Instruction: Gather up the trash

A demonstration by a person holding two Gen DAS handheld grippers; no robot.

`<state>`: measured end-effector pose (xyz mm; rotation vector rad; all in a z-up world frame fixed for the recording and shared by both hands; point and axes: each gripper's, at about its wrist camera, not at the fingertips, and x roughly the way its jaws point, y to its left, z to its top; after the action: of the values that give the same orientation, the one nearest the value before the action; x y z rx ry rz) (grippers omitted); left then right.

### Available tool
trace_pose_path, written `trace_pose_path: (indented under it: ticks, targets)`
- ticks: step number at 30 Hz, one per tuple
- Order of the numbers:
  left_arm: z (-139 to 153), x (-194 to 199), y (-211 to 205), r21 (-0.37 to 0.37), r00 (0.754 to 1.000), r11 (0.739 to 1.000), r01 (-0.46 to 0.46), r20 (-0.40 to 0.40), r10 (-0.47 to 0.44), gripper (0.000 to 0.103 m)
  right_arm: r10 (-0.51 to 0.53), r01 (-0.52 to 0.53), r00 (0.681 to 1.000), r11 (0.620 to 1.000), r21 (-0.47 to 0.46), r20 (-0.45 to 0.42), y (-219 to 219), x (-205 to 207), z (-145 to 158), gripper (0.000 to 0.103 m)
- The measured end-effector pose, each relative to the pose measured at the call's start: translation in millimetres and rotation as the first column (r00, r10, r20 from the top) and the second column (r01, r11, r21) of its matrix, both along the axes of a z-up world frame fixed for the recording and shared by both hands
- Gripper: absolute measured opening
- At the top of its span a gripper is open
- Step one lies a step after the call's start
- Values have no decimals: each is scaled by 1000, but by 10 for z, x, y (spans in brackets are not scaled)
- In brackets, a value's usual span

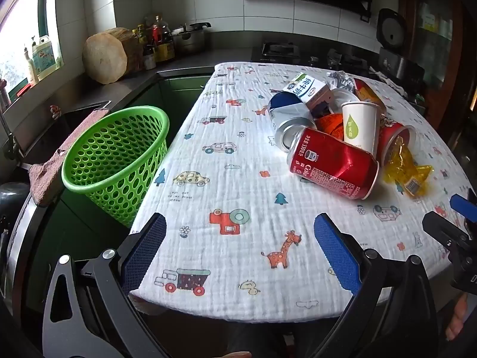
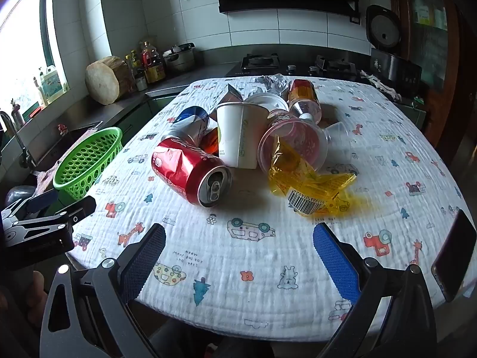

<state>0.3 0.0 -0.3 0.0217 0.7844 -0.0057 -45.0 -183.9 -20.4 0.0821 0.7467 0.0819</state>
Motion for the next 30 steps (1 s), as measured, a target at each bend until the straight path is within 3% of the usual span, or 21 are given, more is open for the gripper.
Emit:
trace_pose_path:
  ticks: [21, 30]
  targets:
    - [-11, 6, 38, 25, 1000, 1000, -8, 7, 8, 98, -2, 2, 1000, 1000, -2, 2, 0, 10, -5, 96]
    - [-35, 32, 45, -15, 1000, 1000, 21, -6, -21, 98, -2, 2, 1000, 1000, -4, 4, -13, 7, -1, 96]
